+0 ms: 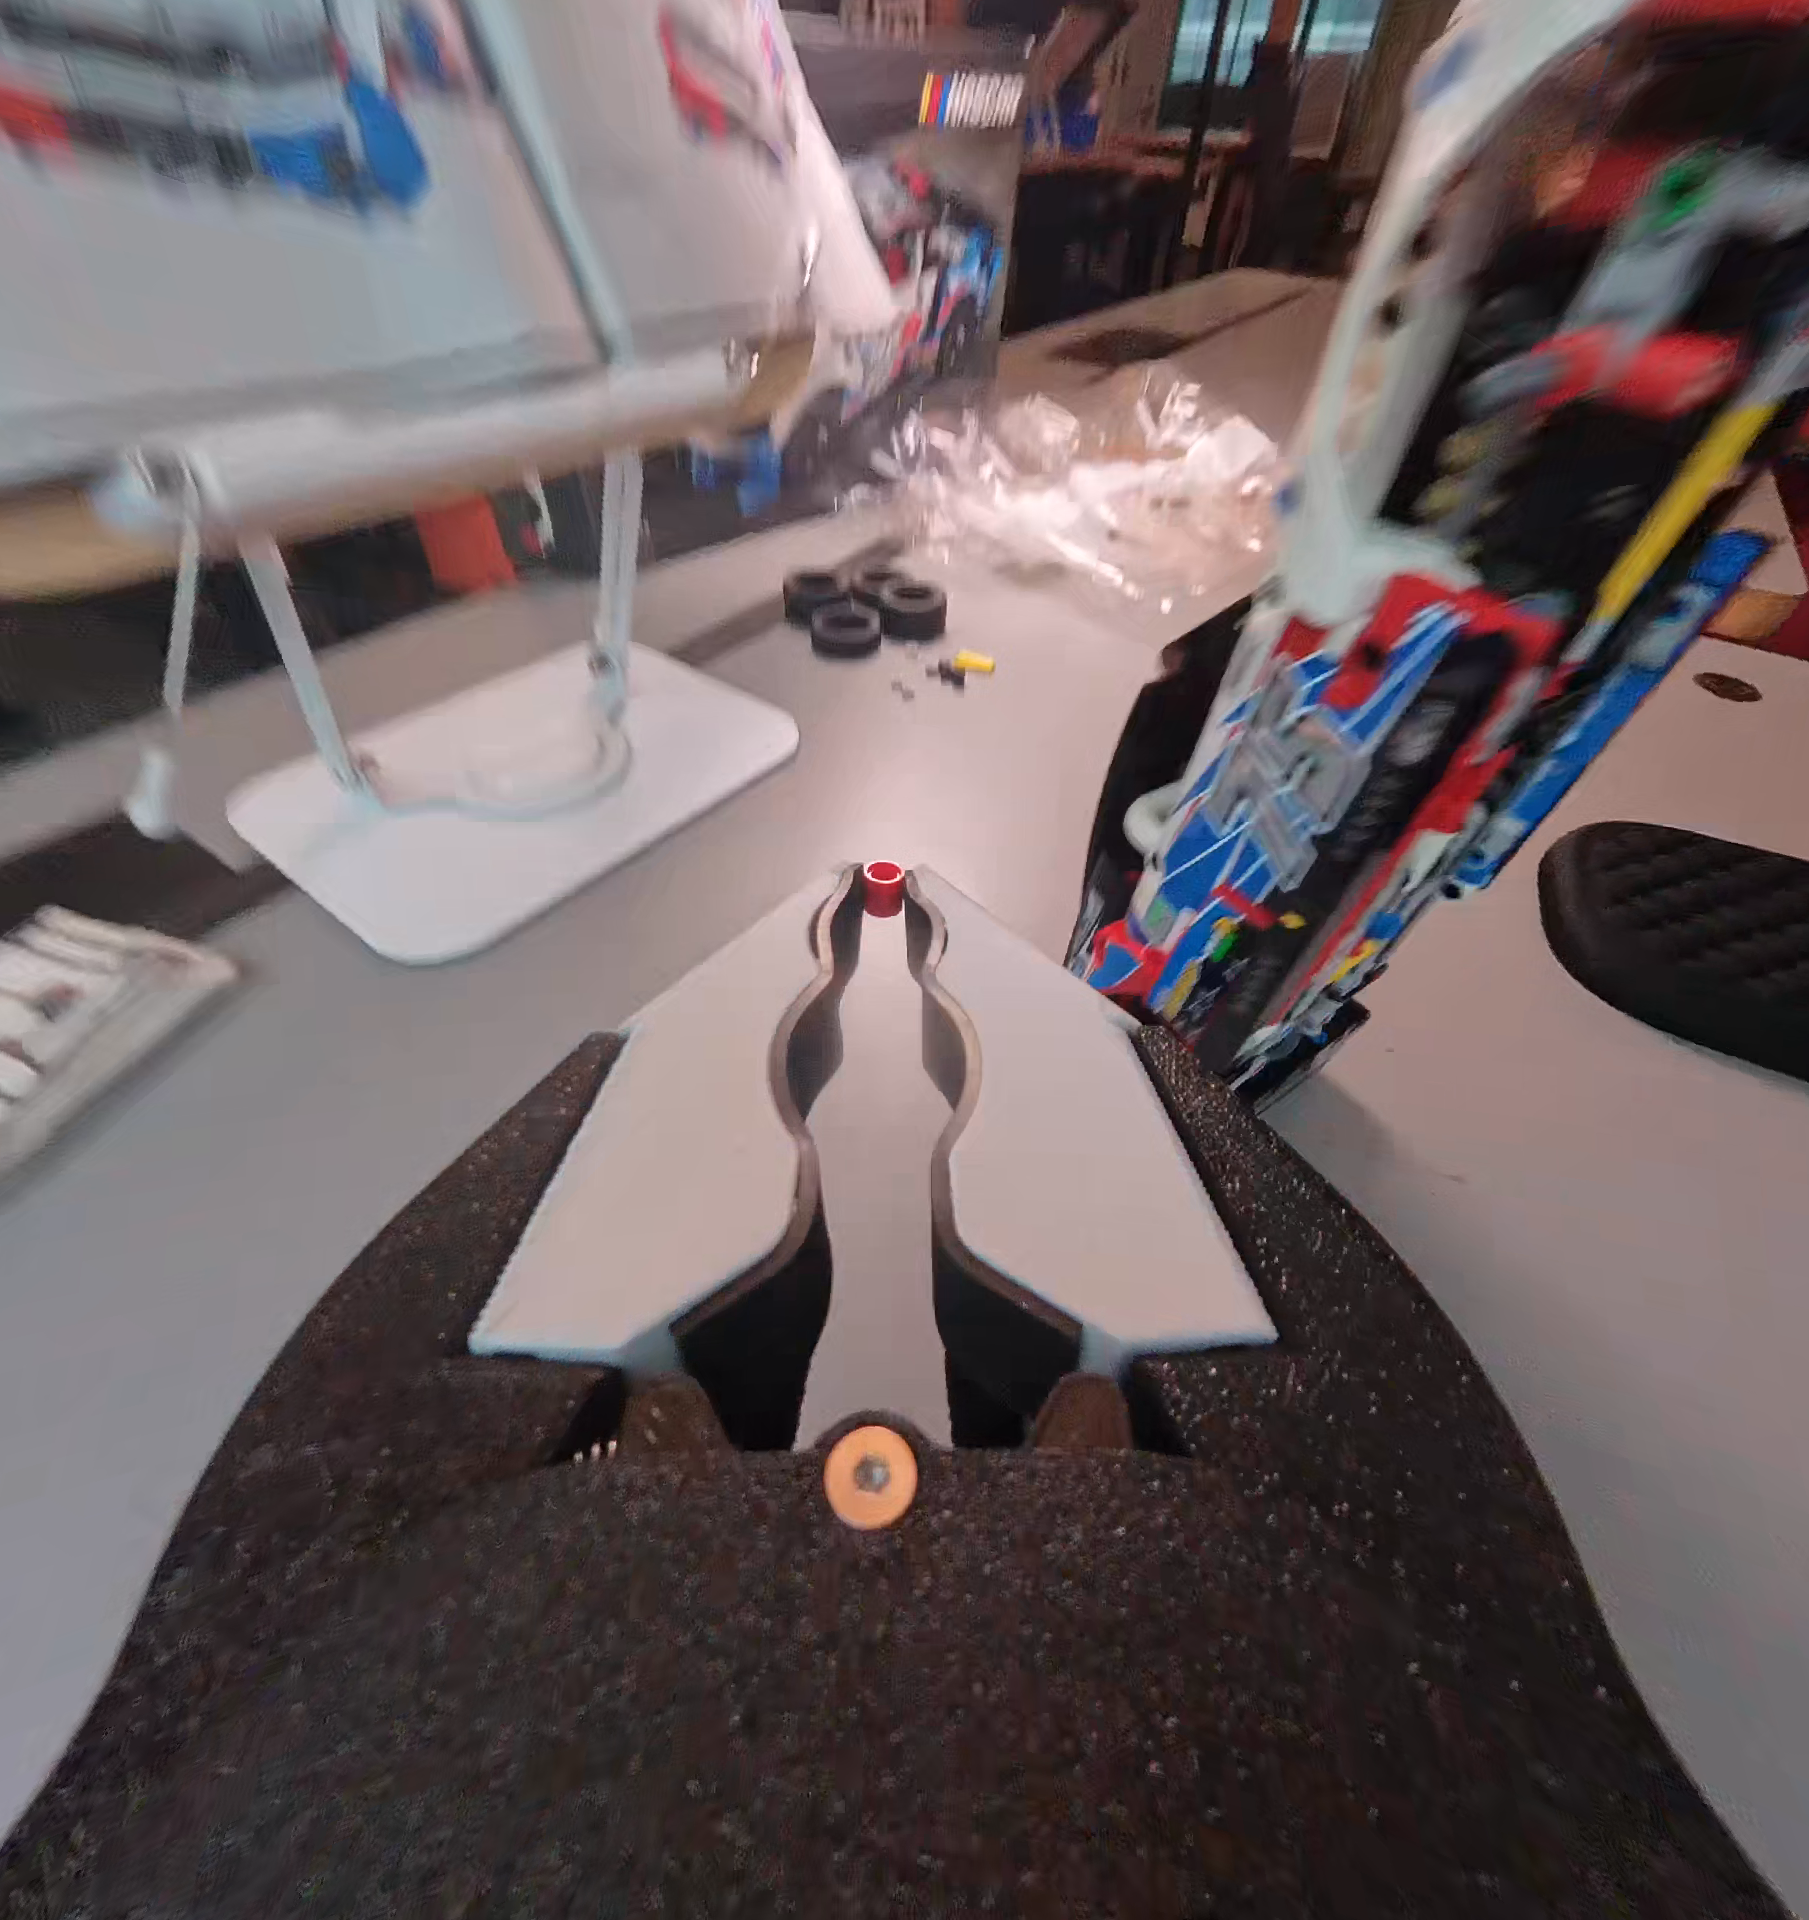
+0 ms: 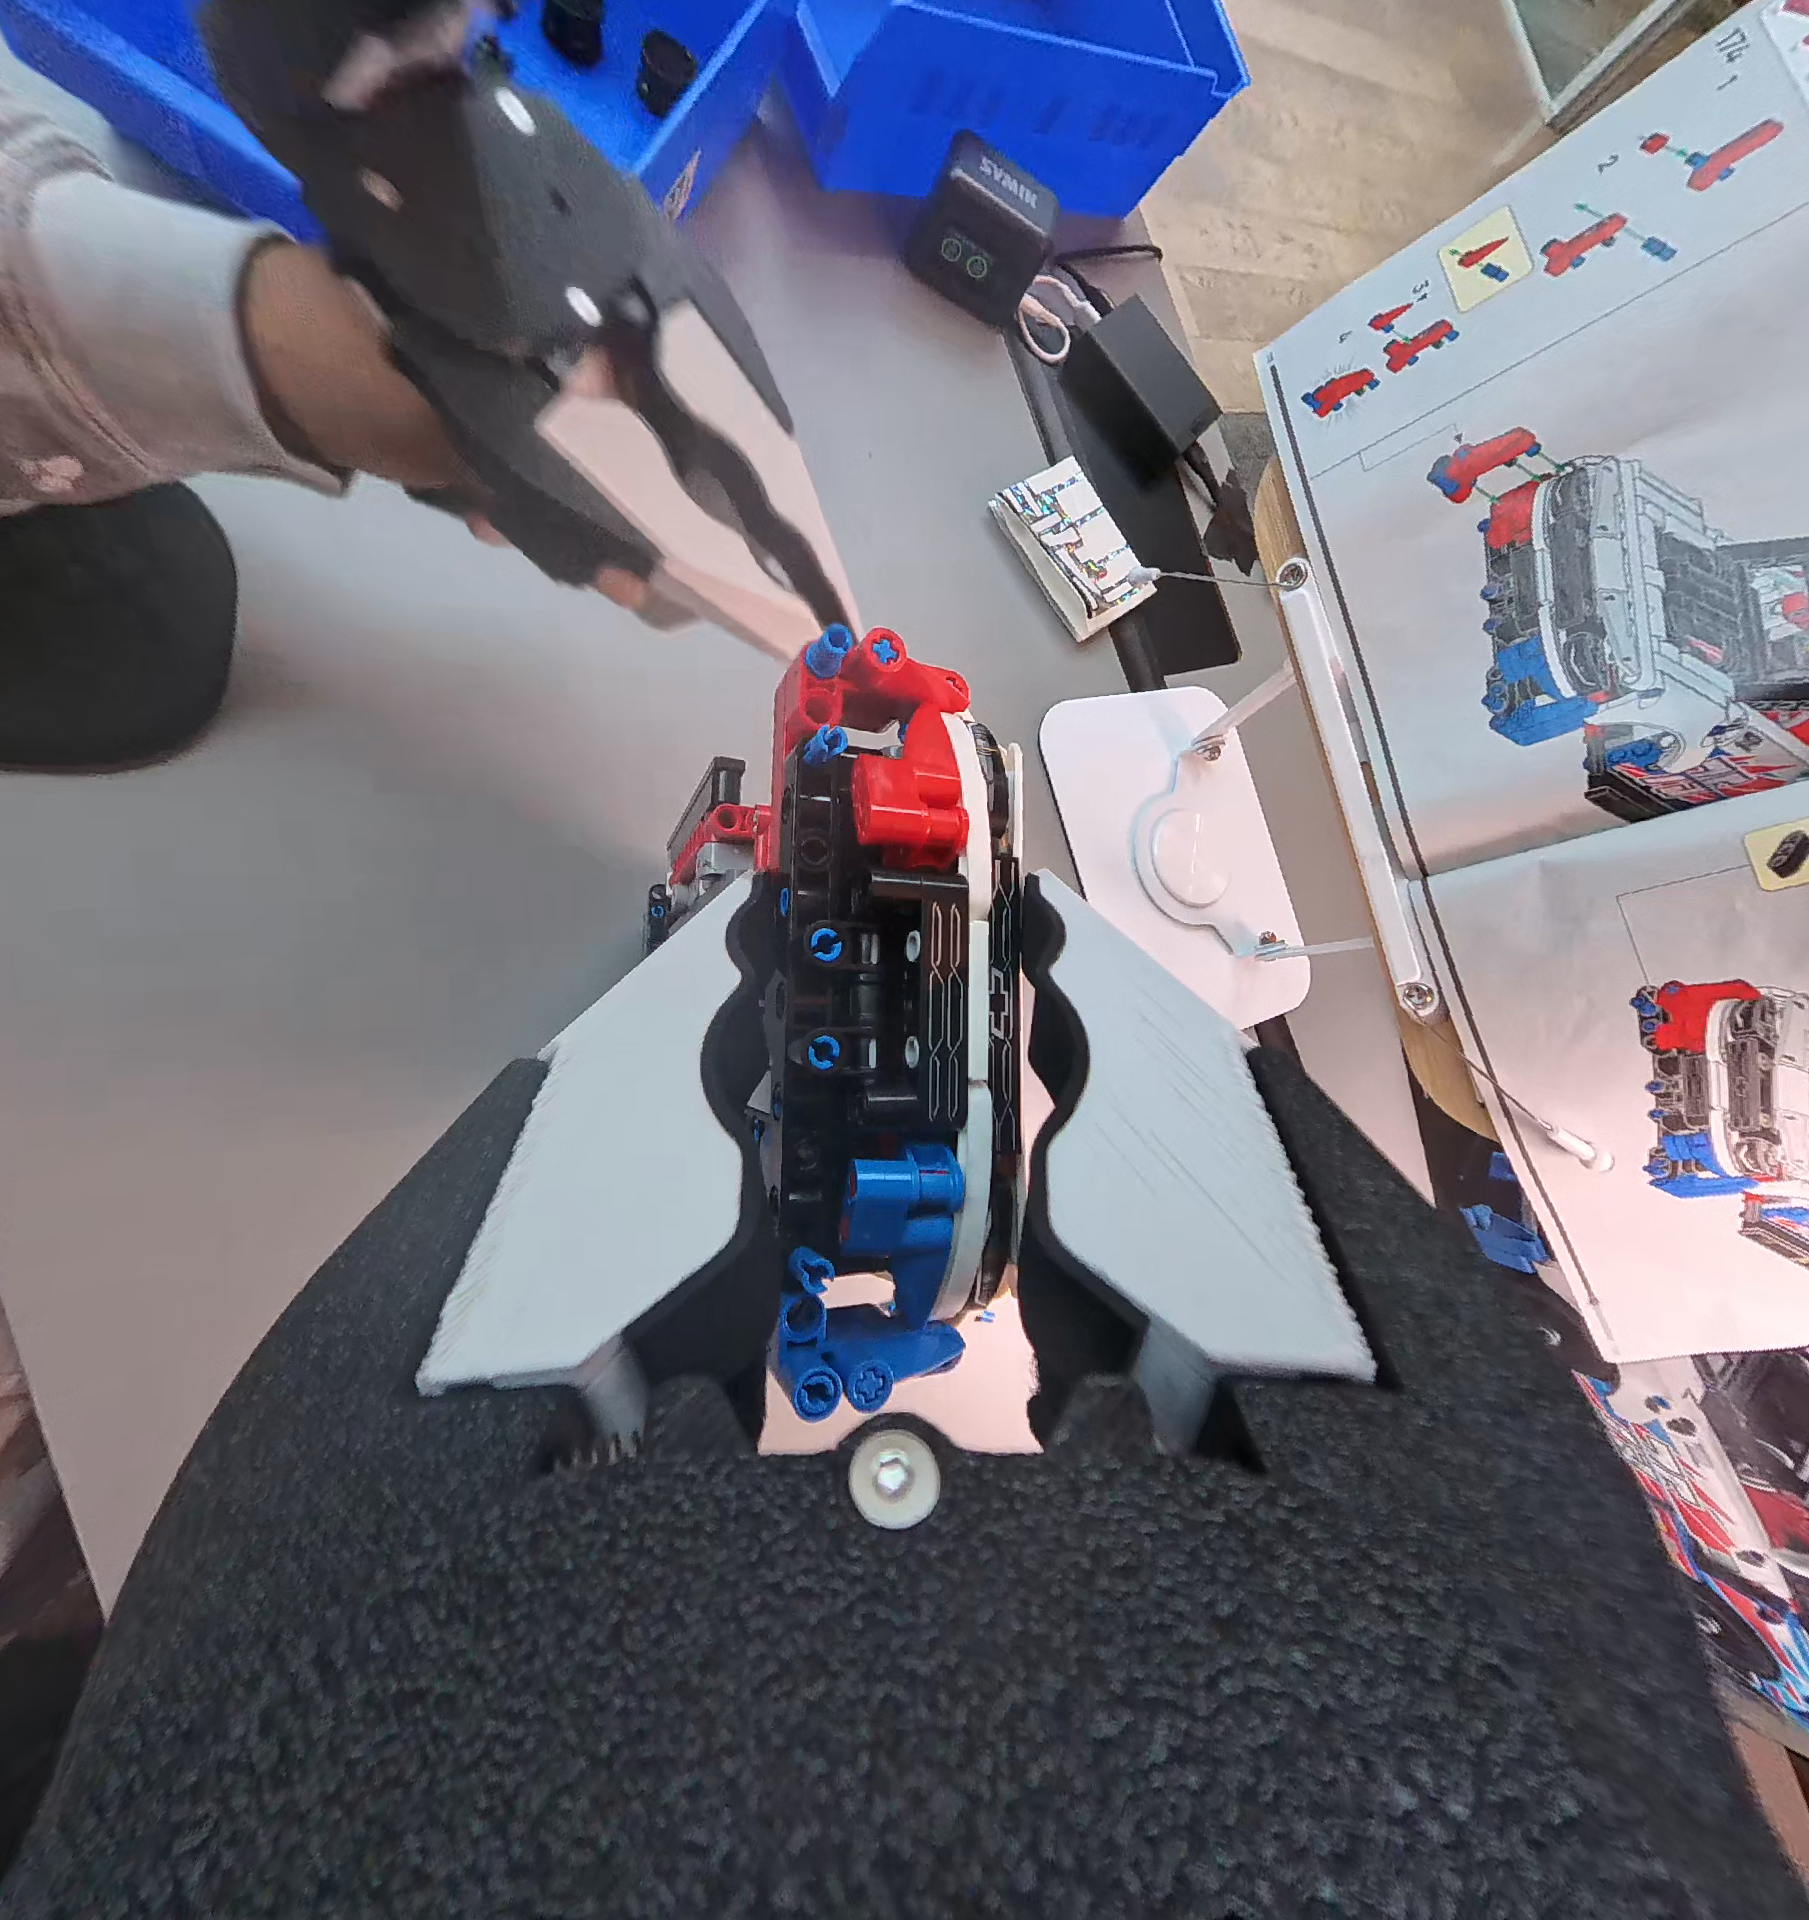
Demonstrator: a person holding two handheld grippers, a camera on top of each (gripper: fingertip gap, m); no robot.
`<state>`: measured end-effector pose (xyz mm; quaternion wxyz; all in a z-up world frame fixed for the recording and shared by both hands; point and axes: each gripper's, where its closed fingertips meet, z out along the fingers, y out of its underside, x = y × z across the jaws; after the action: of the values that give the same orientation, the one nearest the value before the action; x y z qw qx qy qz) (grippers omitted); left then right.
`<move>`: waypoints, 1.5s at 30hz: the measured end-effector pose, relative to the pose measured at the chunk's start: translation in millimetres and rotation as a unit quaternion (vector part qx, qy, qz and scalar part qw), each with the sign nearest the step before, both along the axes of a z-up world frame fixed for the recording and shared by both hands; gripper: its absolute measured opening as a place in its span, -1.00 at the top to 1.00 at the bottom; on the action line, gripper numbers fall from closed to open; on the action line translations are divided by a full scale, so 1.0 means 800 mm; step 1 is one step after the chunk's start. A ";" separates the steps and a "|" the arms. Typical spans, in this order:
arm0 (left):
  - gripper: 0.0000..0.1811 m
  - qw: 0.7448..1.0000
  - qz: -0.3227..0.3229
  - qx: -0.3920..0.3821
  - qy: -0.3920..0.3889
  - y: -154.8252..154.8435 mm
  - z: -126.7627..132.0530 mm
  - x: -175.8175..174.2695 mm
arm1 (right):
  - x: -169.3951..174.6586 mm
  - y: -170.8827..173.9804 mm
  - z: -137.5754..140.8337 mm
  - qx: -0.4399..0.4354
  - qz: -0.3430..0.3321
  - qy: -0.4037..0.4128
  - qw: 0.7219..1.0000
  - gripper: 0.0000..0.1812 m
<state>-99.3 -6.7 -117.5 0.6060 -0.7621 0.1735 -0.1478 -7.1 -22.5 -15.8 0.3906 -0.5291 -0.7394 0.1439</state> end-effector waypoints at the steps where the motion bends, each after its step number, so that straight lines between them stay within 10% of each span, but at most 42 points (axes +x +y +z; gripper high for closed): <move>1: 0.93 0.998 0.005 -0.050 -0.029 0.012 -0.032 -0.005 | -0.001 0.000 0.000 0.000 0.001 0.001 1.000 0.50; 5: 0.93 0.976 0.042 -0.206 -0.049 0.037 -0.140 -0.023 | -0.009 -0.005 -0.002 0.006 0.009 -0.005 1.000 0.49; 17: 0.93 0.961 0.049 -0.256 0.093 0.037 -0.177 -0.024 | -0.017 -0.005 -0.004 0.002 0.009 -0.004 1.000 0.48; 23: 0.60 0.961 0.043 -0.266 0.062 0.034 -0.173 -0.027 | -0.017 -0.005 -0.004 0.004 0.008 -0.001 1.000 0.48; 28: 0.57 0.979 0.051 -0.196 -0.029 0.035 -0.112 -0.036 | -0.017 -0.005 -0.004 0.004 0.006 0.000 1.000 0.48; 37: 0.66 0.973 -0.087 0.060 -0.207 -0.058 0.119 0.020 | -0.018 -0.005 -0.004 0.001 0.006 0.008 1.000 0.49; 45: 0.69 0.987 -0.078 0.089 -0.112 -0.053 0.132 0.075 | -0.018 -0.006 -0.004 0.000 0.008 0.012 1.000 0.49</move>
<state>-39.4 -49.1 -12.0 0.6738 -0.6678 0.1762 -0.2627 -21.6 -27.5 -18.9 0.3983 -0.5217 -0.7387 0.1536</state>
